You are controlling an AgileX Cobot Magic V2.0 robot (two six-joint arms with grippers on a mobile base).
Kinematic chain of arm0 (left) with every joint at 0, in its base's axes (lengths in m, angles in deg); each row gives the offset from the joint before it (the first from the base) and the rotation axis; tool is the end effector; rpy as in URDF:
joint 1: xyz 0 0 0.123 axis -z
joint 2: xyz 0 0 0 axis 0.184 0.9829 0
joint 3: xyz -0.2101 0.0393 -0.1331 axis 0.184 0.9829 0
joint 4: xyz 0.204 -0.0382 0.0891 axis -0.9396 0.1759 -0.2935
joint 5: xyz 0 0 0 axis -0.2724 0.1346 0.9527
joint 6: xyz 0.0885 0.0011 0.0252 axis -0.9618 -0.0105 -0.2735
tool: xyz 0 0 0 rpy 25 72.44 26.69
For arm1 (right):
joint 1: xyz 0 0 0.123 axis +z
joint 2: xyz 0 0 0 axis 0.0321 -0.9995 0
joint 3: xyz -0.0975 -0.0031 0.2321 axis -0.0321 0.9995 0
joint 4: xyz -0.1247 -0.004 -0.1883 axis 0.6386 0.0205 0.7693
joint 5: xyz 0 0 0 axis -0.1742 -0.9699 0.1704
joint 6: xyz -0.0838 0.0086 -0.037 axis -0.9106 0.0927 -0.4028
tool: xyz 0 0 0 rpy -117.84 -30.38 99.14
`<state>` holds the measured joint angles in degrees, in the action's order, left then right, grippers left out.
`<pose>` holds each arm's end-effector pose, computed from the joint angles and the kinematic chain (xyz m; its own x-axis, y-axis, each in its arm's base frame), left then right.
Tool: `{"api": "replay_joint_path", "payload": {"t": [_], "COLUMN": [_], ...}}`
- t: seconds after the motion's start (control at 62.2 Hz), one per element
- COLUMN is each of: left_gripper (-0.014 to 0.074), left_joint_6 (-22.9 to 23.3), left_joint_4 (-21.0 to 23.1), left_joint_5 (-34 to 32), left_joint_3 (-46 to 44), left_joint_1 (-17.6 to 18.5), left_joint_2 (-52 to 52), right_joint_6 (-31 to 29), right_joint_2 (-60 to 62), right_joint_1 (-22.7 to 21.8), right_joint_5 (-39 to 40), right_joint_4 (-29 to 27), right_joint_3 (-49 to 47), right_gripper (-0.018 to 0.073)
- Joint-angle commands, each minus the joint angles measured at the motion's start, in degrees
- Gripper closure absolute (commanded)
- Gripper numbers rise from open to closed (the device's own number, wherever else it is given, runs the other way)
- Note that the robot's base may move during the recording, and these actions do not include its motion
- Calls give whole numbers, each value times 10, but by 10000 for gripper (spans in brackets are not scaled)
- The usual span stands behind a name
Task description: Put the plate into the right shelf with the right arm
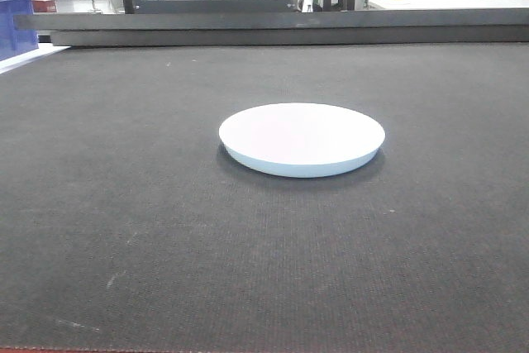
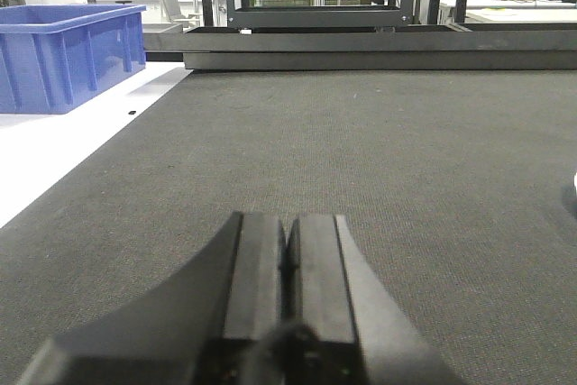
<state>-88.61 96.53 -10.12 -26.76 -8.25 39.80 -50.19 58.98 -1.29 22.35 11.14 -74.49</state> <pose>0.0647 -0.0029 0.2027 0.0601 0.0480 -0.9970 0.0405 0.9979 0.0505 0.0653 0.0013 0.1962 -0.0187 -0.0028 -0.9998 -0.0161 0.9999 -0.0025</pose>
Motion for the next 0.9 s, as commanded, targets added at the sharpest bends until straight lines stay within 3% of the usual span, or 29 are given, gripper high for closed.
{"api": "replay_joint_path", "payload": {"t": [0.0,0.707,0.884], "left_gripper": [643,643,643], "left_joint_6": [1,1,1], "left_joint_4": [1,1,1], "left_joint_5": [-50,-50,-50], "left_joint_3": [5,5,5], "left_joint_1": [-3,-3,-3], "left_joint_2": [-6,-6,-6], "right_joint_6": [-4,0,1], "right_joint_2": [8,8,-12], "right_joint_1": [1,1,1], "right_joint_5": [48,76,-25], "right_joint_4": [-3,-20,-31], "right_joint_3": [-6,-15,-112], "right_gripper": [503,503,501]}}
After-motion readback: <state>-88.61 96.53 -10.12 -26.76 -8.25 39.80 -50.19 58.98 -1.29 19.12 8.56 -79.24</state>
